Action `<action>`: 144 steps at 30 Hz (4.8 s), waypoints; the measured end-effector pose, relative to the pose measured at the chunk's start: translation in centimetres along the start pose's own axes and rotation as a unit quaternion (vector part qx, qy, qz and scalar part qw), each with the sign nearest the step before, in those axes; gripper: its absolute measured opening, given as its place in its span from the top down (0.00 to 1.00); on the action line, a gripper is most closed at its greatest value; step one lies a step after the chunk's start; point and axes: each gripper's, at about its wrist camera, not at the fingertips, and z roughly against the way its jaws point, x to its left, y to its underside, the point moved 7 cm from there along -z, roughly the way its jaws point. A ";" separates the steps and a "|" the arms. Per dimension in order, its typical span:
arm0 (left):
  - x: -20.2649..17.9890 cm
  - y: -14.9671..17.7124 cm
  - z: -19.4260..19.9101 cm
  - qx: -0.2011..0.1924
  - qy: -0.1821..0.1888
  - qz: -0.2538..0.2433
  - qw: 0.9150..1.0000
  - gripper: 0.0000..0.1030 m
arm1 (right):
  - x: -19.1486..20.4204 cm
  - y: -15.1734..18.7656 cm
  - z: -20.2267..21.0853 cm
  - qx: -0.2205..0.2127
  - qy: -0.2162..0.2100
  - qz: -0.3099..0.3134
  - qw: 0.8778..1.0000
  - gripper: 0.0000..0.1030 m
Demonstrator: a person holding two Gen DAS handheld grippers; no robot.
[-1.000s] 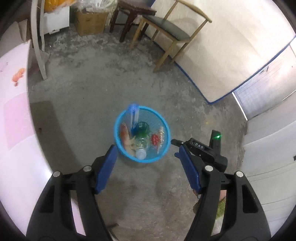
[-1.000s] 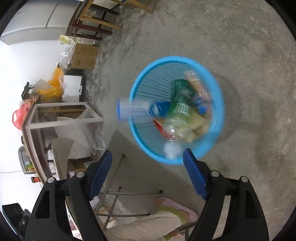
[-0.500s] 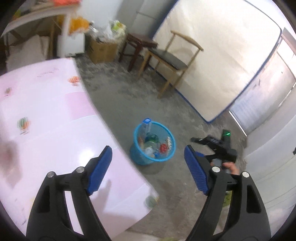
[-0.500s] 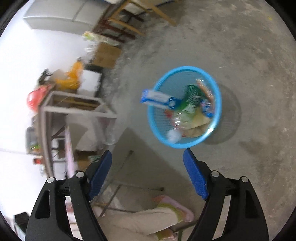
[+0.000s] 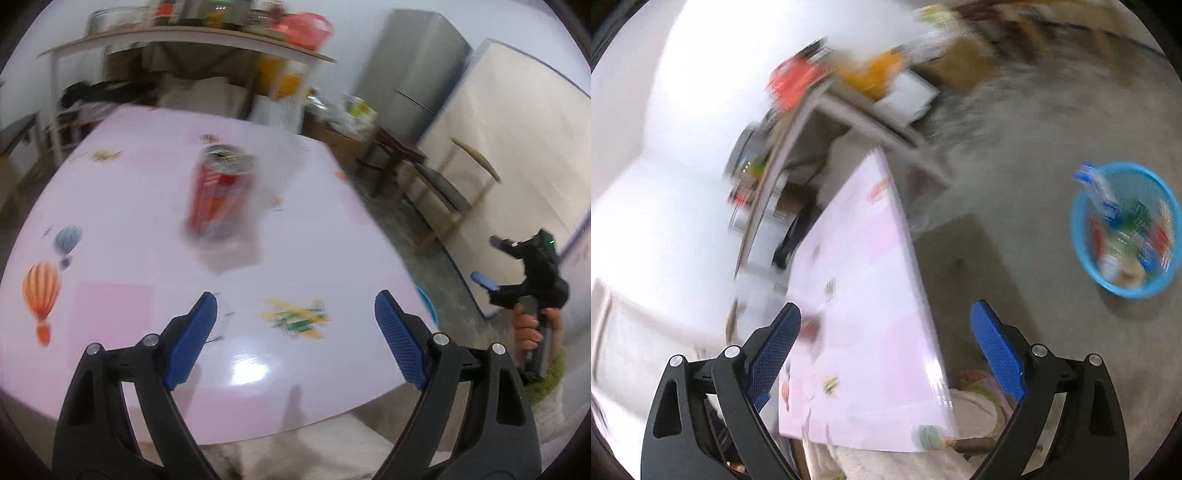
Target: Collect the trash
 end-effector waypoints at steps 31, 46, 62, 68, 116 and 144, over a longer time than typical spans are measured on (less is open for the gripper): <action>9.5 -3.3 -0.7 -0.053 -0.007 0.061 0.997 0.19 | 20.3 1.2 -20.5 0.124 0.041 0.230 0.964 0.35; 8.6 -2.6 -2.9 -0.020 0.007 0.066 0.998 0.19 | 9.0 5.0 -17.4 0.181 0.071 0.127 0.973 0.62; 6.7 -1.7 -4.6 0.012 0.029 0.077 0.997 0.19 | 14.4 3.9 -14.4 0.136 -0.002 0.224 0.965 0.52; 5.0 -1.1 -5.3 0.029 0.087 0.088 0.992 0.19 | 11.1 -2.2 -21.9 0.161 -0.015 0.122 0.979 0.47; 5.1 3.1 -5.3 0.087 0.070 0.109 0.988 0.82 | 16.0 11.5 -20.9 0.283 0.034 0.172 0.943 0.34; 5.7 4.0 -3.8 0.059 0.088 0.128 0.986 0.82 | 17.5 13.3 -22.3 0.255 0.079 0.240 0.933 0.36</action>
